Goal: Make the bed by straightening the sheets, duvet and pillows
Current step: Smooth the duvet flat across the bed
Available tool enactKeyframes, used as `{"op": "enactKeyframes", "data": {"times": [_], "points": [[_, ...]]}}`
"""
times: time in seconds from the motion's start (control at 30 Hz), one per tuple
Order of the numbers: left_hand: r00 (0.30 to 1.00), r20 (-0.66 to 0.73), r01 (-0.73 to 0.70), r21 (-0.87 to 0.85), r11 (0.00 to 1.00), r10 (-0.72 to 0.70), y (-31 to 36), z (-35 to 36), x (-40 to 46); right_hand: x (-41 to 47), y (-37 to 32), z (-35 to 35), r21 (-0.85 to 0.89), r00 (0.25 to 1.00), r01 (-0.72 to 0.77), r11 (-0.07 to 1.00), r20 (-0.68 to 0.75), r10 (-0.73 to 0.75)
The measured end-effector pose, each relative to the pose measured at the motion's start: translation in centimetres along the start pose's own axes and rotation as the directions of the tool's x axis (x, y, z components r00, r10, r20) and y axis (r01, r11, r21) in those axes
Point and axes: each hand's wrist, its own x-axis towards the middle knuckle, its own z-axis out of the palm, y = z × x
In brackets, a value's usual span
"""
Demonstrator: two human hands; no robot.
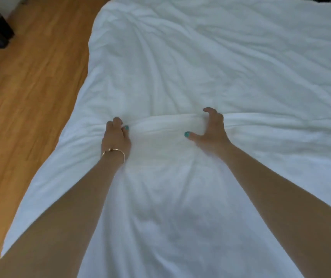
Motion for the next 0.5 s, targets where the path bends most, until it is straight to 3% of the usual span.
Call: {"op": "enactKeyframes", "data": {"times": [0.07,0.13,0.2,0.3,0.5], "points": [[0.998,0.046,-0.053,0.070,0.996,0.050,-1.2,2.2,-2.1,-1.1,1.8,2.5,-0.296,0.999,0.032,0.955,0.022,-0.027],[0.986,0.055,-0.163,0.201,0.966,0.155,-1.8,3.1,-3.1,-1.2,3.2,4.2,-0.555,0.994,0.087,0.827,-0.012,-0.113],[0.976,0.115,-0.214,0.298,0.930,0.188,-1.9,3.4,-2.8,-0.9,3.3,4.8,-0.594,0.992,0.075,0.801,-0.041,-0.123],[0.964,0.236,-0.224,0.472,0.853,0.122,-2.1,4.3,-2.0,-0.6,3.3,4.9,-0.598,0.996,0.071,0.799,-0.008,-0.094],[0.963,0.266,-0.180,0.518,0.836,0.043,-2.2,5.4,-1.2,0.0,3.2,5.1,-0.610,0.998,0.063,0.790,0.025,-0.060]]}}
